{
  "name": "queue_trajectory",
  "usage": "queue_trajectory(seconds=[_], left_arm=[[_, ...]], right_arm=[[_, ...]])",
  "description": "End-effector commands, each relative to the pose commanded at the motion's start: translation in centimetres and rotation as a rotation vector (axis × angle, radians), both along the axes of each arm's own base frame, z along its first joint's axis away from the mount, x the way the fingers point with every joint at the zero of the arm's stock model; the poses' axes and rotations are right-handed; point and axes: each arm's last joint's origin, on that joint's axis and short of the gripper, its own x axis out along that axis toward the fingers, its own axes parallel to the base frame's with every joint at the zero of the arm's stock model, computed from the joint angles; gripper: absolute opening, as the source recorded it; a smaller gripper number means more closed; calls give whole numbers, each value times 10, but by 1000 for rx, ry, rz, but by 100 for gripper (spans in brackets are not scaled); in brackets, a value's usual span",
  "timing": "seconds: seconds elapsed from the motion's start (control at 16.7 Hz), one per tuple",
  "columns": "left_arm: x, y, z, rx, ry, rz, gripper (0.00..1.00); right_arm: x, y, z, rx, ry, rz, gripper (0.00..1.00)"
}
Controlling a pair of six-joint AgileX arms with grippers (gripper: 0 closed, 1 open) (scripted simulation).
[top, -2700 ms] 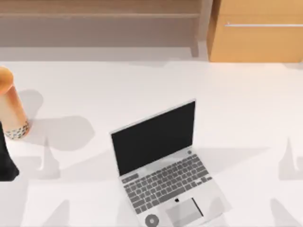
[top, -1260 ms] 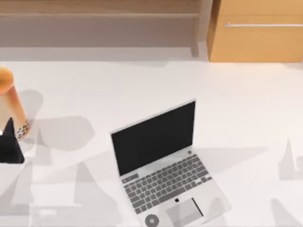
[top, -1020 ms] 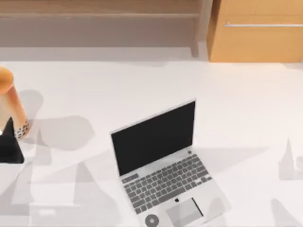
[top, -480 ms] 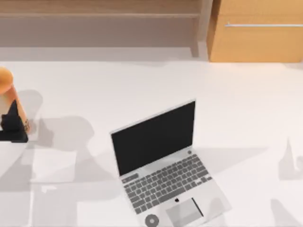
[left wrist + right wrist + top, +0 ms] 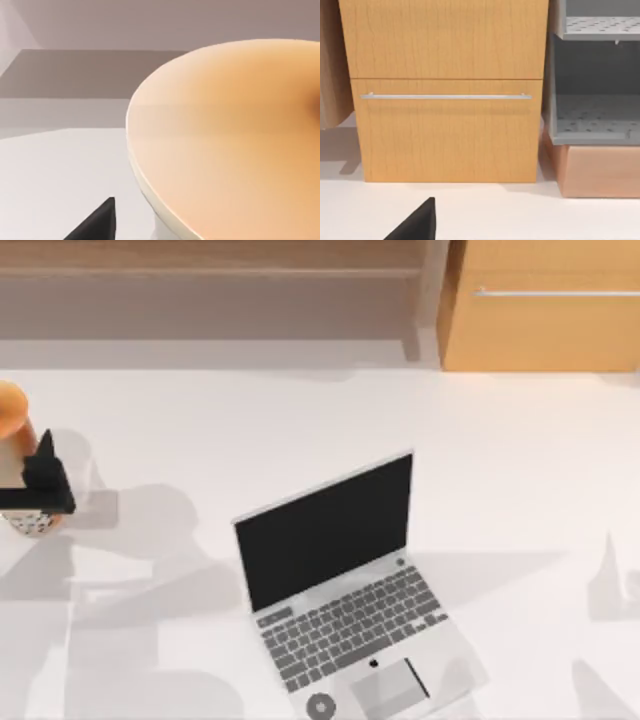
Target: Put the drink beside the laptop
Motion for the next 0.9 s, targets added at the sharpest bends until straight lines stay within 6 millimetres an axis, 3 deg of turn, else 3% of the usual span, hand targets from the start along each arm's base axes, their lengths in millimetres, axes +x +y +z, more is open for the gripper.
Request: queue_trajectory(seconds=[0.12, 0.9], left_arm=[[0, 0, 0, 0, 0, 0, 100], [0, 0, 0, 0, 0, 0, 2]], right_arm=[[0, 0, 0, 0, 0, 0, 100], [0, 0, 0, 0, 0, 0, 100]])
